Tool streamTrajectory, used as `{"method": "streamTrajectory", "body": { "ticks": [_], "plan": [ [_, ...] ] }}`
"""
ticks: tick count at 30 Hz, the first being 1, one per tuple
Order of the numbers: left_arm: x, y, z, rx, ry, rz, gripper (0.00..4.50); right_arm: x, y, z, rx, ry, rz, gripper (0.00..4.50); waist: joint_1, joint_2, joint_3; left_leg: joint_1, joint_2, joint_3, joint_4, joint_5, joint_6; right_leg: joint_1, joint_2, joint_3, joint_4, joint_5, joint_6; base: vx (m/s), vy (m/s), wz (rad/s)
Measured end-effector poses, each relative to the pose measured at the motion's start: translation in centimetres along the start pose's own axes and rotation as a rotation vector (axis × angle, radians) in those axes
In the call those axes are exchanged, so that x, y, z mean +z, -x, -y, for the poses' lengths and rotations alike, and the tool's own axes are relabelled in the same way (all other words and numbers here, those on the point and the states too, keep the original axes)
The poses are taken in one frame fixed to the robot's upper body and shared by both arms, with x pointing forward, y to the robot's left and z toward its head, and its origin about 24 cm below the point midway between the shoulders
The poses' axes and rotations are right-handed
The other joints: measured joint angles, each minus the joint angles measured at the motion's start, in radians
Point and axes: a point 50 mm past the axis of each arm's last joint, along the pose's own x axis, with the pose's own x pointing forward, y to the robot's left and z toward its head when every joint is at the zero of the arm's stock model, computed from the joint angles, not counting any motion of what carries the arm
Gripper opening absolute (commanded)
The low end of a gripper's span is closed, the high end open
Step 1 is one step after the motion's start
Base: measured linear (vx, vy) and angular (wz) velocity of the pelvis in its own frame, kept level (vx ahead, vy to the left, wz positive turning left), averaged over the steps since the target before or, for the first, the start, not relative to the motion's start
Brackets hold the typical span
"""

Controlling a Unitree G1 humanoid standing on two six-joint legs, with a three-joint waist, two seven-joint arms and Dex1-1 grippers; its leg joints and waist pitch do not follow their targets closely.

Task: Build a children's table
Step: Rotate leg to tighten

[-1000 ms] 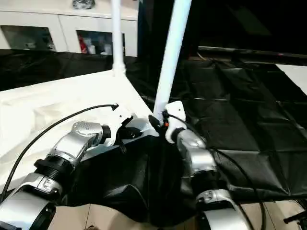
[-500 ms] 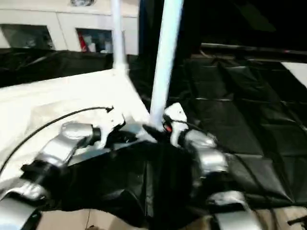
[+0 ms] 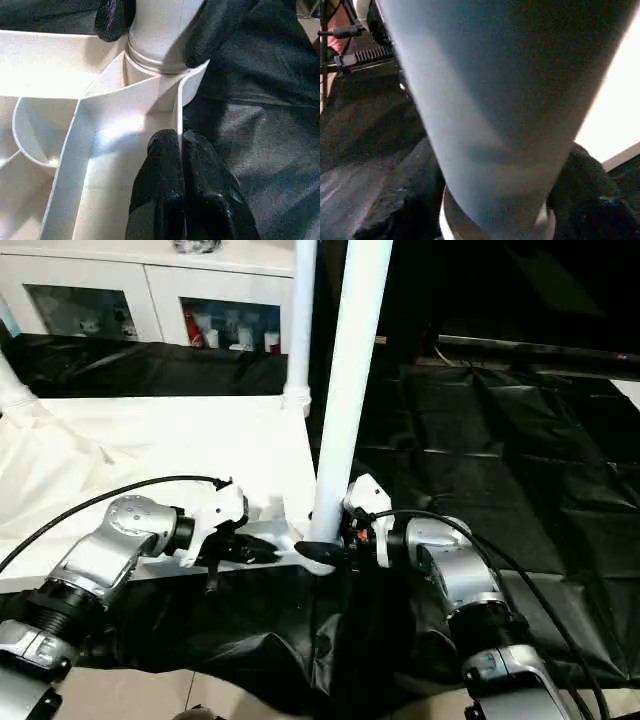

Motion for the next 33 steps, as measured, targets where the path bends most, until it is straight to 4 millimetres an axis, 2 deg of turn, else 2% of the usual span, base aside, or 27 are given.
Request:
{"method": "streamTrajectory", "body": {
  "ticks": [3,10,15,20,25,26,27,30,32,33],
  "plan": [
    [0.0,0.0,0.0,-0.001,0.000,0.002,0.00,0.0,-0.2,-0.1,0.000,-0.001,0.006,2.42,0.001,0.000,0.000,0.000,0.000,0.000,0.000,0.000,0.000,0.000,0.000,0.000,0.000,0.000,0.000,0.000,0.000,0.00],
    [-0.1,-0.7,-0.4,0.082,0.046,0.025,0.00,0.1,-0.5,0.5,-0.128,-0.027,0.022,2.16,-0.005,-0.001,-0.001,0.002,0.000,0.000,0.003,0.000,0.000,0.005,0.000,0.000,0.000,0.000,0.000,0.000,0.000,0.00],
    [0.5,-1.9,-1.9,0.231,0.106,0.029,0.00,0.2,-2.3,1.9,-0.412,-0.108,0.080,2.07,-0.029,-0.001,-0.001,0.002,0.000,-0.001,0.006,0.000,0.000,0.005,0.000,-0.001,-0.001,0.000,0.000,0.000,0.000,0.00],
    [1.6,-3.9,-3.0,0.366,0.162,0.039,0.00,0.8,-3.8,3.2,-0.699,-0.212,0.121,2.06,-0.028,-0.001,-0.001,0.001,0.000,-0.002,0.009,0.000,0.000,0.004,0.000,0.000,-0.001,0.000,0.000,0.000,0.000,0.00],
    [1.9,-4.2,-3.2,0.388,0.169,0.043,0.00,1.0,-4.2,3.4,-0.748,-0.211,0.134,2.06,-0.026,-0.001,-0.001,0.001,-0.001,-0.002,0.004,0.000,0.000,0.004,0.000,0.000,-0.001,0.000,0.000,0.000,0.000,0.00],
    [1.9,-4.2,-3.2,0.388,0.166,0.044,0.00,1.0,-4.2,3.4,-0.748,-0.205,0.141,2.61,-0.025,-0.001,-0.001,0.001,-0.001,-0.002,0.002,0.000,0.000,0.003,0.000,0.000,0.000,0.000,0.000,0.000,0.000,0.00],
    [1.9,-4.1,-3.2,0.387,0.164,0.045,0.00,1.0,-4.2,3.4,-0.747,-0.202,0.145,2.75,-0.025,-0.001,-0.001,0.001,-0.001,-0.002,0.001,0.000,0.000,0.003,0.000,0.000,0.000,0.000,0.000,0.000,0.000,0.00],
    [1.7,-3.7,-3.4,0.392,0.156,0.042,0.00,1.1,-4.4,3.1,-0.700,-0.214,0.178,2.86,-0.028,0.000,-0.001,0.000,-0.001,-0.001,0.000,0.000,0.000,0.002,0.001,0.000,0.000,0.000,0.000,0.000,0.000,0.00],
    [1.5,-3.3,-3.3,0.371,0.145,0.041,0.00,0.9,-4.0,2.9,-0.643,-0.207,0.185,3.16,-0.028,0.000,-0.001,0.000,0.000,-0.001,-0.001,0.000,0.000,0.002,0.001,0.000,-0.001,0.000,0.000,0.000,0.000,0.00],
    [1.4,-3.2,-3.3,0.368,0.143,0.041,0.00,0.9,-3.9,2.8,-0.636,-0.205,0.185,3.16,-0.028,0.000,-0.001,0.000,0.000,-0.001,-0.001,0.000,0.000,0.002,0.001,0.000,-0.001,0.000,0.001,0.000,0.000,0.00]
  ]
}}
